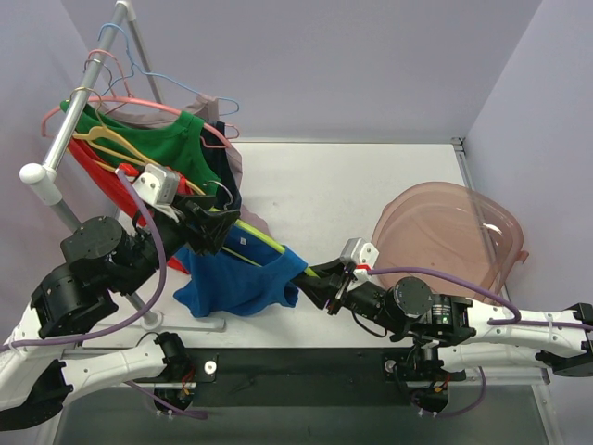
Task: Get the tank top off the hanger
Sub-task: Pick up the hanger from the clothesline.
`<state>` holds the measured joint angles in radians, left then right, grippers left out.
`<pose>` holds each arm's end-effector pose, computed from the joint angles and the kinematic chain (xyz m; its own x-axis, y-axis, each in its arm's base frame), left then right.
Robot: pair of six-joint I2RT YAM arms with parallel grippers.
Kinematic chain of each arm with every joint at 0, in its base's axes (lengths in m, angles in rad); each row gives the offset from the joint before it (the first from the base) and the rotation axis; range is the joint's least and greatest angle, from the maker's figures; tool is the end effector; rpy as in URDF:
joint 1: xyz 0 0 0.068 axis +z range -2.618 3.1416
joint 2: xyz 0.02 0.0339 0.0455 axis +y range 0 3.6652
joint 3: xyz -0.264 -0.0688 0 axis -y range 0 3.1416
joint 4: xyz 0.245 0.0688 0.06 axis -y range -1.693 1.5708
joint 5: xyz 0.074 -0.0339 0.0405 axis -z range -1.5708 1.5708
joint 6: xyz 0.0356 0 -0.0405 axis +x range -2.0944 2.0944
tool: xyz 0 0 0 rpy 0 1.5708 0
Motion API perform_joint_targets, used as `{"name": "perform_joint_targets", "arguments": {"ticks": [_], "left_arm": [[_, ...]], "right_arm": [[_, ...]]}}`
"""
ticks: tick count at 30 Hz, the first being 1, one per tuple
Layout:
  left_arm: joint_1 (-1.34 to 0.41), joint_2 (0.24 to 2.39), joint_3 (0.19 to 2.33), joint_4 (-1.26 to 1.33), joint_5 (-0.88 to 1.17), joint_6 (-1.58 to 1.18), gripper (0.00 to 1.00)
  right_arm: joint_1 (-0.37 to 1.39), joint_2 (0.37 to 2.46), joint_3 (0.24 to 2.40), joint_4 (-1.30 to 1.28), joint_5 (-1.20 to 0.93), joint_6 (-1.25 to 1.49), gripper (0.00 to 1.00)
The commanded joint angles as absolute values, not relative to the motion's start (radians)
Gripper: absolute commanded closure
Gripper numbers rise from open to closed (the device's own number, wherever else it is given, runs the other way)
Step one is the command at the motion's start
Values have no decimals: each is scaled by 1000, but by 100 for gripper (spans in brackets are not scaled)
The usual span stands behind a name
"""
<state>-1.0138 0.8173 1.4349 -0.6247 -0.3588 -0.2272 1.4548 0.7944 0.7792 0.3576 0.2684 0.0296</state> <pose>0.0697 -0.0882 0.4961 -0.1409 -0.1728 -0.9748 0.5927 0.7740 -0.2228 0.0305 0.1806 0.3945 0.0114 0.3440 -0.9389 -0.9295 0.3497 0.1169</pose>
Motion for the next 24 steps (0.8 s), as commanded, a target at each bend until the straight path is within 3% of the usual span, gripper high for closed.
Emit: {"name": "perform_joint_targets", "arguments": {"ticks": [1,7,8,13,20,23,24], "left_arm": [[-1019,812,1414,-560,-380,-232,38],[-1019,795,1388,-532,-388,-236,62],[-1019,793,1385,-528,-379,-236,72],[-1017,795,1384,-519,-359,-233,98],[-1017,773,1330,-456,-322,-201,100],[-1019,779,1324,-443,-328,-195,100],[-1019,785,1331,-446,-333,-190,100]], "right_arm": [[1460,762,805,503,212,66,100],[1460,762,801,494,192,72,100],[1460,764,801,488,192,75,100],[1460,767,805,471,202,83,100],[1460,750,854,305,300,139,100],[1460,712,861,230,383,201,77],[1460,700,865,210,406,219,65]]}}
